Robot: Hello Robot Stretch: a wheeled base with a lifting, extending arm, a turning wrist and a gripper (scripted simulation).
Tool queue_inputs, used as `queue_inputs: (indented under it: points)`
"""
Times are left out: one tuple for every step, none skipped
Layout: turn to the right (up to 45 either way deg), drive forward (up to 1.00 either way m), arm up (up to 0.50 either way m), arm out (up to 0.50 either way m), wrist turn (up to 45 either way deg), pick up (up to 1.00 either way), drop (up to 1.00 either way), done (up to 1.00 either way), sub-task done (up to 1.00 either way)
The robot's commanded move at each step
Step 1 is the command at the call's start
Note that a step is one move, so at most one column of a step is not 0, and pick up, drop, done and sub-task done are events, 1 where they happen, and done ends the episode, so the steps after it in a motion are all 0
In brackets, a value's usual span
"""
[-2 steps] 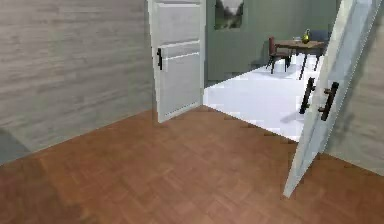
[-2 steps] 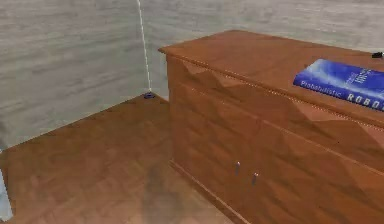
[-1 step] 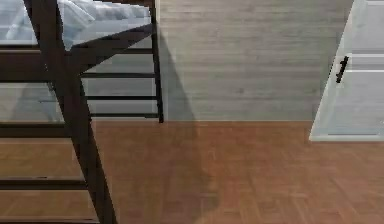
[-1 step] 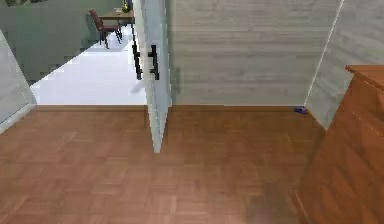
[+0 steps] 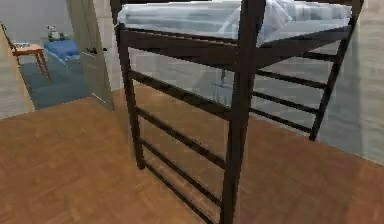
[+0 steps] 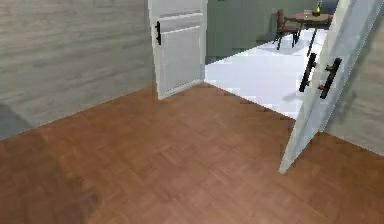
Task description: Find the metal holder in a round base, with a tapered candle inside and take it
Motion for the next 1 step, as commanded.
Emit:
queue_inputs:
  points:
    - [-39.0,0.00,0.00,0.00,0.0,0.00,0.00,0.00,0.00]
